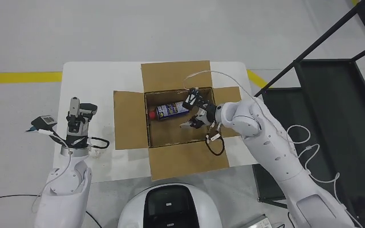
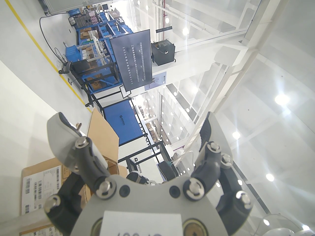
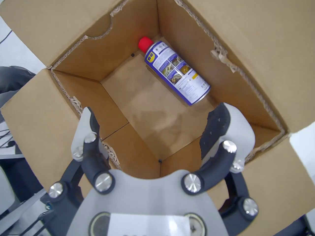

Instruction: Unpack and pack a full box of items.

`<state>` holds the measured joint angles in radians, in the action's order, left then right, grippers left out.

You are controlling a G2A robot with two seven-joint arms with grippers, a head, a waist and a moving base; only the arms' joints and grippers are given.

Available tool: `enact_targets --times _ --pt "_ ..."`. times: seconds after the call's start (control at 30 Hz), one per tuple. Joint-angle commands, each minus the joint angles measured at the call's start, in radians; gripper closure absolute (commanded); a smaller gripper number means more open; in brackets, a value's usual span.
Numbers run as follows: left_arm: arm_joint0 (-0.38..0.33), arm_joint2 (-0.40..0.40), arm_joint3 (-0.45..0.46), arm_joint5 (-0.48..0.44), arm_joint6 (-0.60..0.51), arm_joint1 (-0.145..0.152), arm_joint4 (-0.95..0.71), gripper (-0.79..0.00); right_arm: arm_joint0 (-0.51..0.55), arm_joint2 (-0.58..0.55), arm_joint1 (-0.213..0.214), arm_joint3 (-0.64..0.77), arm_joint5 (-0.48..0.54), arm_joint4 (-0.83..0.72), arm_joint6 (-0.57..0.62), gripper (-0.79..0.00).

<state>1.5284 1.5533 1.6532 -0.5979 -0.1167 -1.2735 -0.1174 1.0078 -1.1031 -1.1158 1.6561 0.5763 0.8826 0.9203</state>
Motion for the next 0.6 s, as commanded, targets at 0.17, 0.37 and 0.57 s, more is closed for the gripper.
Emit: enact_targets --times 0.17,0.37,0.57 --pt "0.000 0.000 0.000 0.000 0.000 0.000 0.000 -0.785 -0.169 0.135 -0.021 -0.194 0.230 0.114 -0.033 -0.785" --pt "0.000 0.000 0.000 0.000 0.000 0.000 0.000 -0.785 -0.283 0.249 -0.058 -0.321 0.202 0.181 -0.053 -0.785" --pt "0.000 0.000 0.000 0.000 0.000 0.000 0.000 -0.785 -0.283 0.249 -0.058 -0.321 0.202 0.181 -0.053 -0.785"
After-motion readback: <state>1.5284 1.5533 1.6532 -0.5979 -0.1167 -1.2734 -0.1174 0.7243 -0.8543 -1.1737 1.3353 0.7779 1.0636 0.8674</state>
